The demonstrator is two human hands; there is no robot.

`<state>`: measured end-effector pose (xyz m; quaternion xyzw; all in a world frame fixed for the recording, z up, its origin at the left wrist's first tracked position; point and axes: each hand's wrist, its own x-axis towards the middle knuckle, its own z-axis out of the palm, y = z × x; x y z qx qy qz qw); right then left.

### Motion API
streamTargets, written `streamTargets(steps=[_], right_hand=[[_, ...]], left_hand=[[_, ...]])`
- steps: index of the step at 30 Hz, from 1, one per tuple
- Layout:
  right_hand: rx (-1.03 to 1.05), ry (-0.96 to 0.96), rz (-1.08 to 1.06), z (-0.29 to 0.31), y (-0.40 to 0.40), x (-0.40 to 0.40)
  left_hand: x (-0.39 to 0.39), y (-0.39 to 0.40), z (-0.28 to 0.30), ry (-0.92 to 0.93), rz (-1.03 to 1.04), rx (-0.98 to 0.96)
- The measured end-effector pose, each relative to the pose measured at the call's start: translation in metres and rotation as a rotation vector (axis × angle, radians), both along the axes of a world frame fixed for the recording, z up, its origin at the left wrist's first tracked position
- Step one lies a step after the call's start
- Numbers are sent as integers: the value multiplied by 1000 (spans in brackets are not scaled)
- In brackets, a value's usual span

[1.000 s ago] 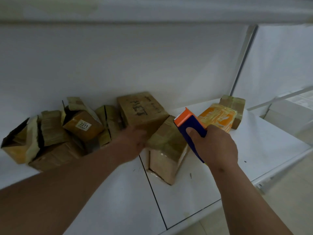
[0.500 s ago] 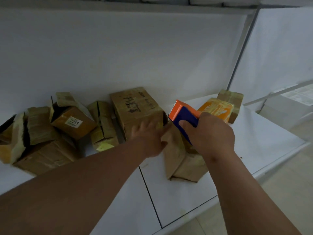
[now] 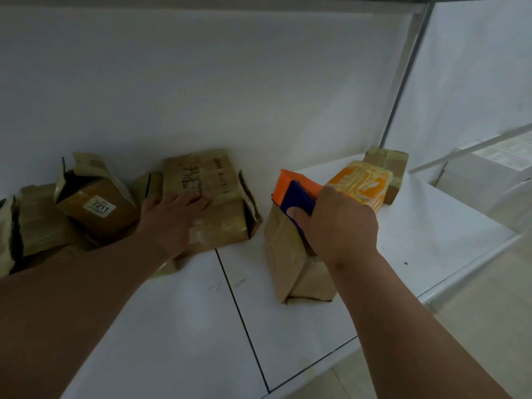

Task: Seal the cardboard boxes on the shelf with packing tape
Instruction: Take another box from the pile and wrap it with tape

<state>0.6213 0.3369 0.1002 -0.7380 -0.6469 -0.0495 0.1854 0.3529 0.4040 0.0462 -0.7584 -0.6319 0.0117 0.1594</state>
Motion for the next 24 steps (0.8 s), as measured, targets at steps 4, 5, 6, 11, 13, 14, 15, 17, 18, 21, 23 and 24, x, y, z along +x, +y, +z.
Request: streamTargets(steps=[4,5,6,11,13,14,15,17,18,21,23,24], right_hand=[[-15,6,-3,0,0,0],[-9,3,2,-1,0,-2],[3,1,5,-1,-1,-4],[125,110,0,6,-7,-10],[149,133,23,10,-10,-15],[150,136,35,11,-12,-19],[148,132,43,12,-14,-23],[134,108,47,12,-19,-29],[125,96,47,12,-21,-31],[122,89,48,12,-26,-32],[131,96,52,11,-25,-30],[136,95,55,11,-24,-30]], left_hand=[[-23,-18,-1,-25,-59,12],[-26,-24,-3,-52,-74,8],[-29,-31,-5,-87,-94,24],[-28,-73,-6,-190,-140,99],[-20,-86,0,-248,-89,26],[-15,-89,3,-279,-29,-45],[-9,-90,6,-308,46,-112],[10,-84,9,-380,179,-179],[21,-79,11,-420,239,-202],[46,-63,11,-515,387,-254],[53,-52,5,-542,429,-271],[53,-48,2,-558,434,-277]])
